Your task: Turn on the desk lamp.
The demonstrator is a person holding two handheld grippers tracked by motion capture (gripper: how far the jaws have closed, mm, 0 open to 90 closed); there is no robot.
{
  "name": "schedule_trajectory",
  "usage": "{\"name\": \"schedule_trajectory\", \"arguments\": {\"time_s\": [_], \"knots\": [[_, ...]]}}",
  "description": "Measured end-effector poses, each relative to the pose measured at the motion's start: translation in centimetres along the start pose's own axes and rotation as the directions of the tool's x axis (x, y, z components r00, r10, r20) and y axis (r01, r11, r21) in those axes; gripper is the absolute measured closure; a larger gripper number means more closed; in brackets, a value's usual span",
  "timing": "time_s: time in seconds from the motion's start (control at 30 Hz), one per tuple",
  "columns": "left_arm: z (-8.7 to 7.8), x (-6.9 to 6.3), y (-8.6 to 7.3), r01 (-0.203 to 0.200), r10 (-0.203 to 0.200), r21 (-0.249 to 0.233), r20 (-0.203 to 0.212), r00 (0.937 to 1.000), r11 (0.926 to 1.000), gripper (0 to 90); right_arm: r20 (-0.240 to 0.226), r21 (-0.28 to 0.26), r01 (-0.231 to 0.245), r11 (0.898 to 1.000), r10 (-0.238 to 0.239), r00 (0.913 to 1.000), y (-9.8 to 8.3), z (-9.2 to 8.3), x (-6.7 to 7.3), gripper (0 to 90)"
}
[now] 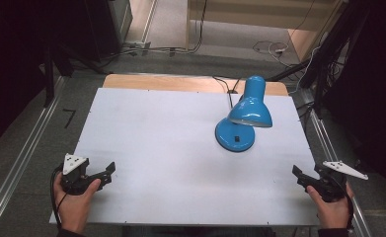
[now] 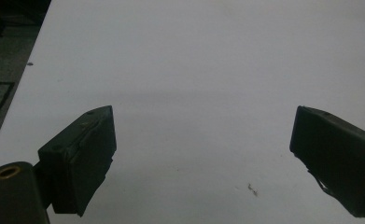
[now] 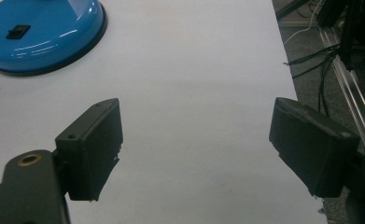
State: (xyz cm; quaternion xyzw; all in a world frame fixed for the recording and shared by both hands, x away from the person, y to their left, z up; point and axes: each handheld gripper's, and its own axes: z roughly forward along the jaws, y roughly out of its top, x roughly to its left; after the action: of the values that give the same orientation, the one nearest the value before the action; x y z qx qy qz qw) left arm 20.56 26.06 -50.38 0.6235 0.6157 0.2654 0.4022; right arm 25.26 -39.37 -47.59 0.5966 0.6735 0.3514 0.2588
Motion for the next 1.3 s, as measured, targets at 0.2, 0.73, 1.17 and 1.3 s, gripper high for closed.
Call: {"name": "schedule_trajectory", "arguments": {"time_s": [0.2,0.73,1.17,1.3], "knots": [[0.2,0.0,0.0,0.0,0.0,0.0,0.002,1.0,1.0,7.4,-0.011,0.007,0.015,1.0,-0.015,0.9998,0.0,0.1,0.6,16.1],[0.0,0.1,0.0,0.001,-0.001,-0.001,0.004,1.0,1.0,7.4,-0.032,0.016,0.062,0.998,-0.062,0.9976,0.2,0.6,1.9,16.2],[0.1,0.0,0.0,-0.001,0.001,0.002,0.008,1.0,1.0,7.4,-0.046,0.021,0.077,0.997,-0.076,0.996,0.3,1.0,2.8,16.5],[0.1,0.0,0.0,-0.001,0.001,0.003,0.009,1.0,1.0,7.4,-0.05,0.025,0.079,0.997,-0.078,0.9957,0.4,1.2,2.9,16.6]]}}
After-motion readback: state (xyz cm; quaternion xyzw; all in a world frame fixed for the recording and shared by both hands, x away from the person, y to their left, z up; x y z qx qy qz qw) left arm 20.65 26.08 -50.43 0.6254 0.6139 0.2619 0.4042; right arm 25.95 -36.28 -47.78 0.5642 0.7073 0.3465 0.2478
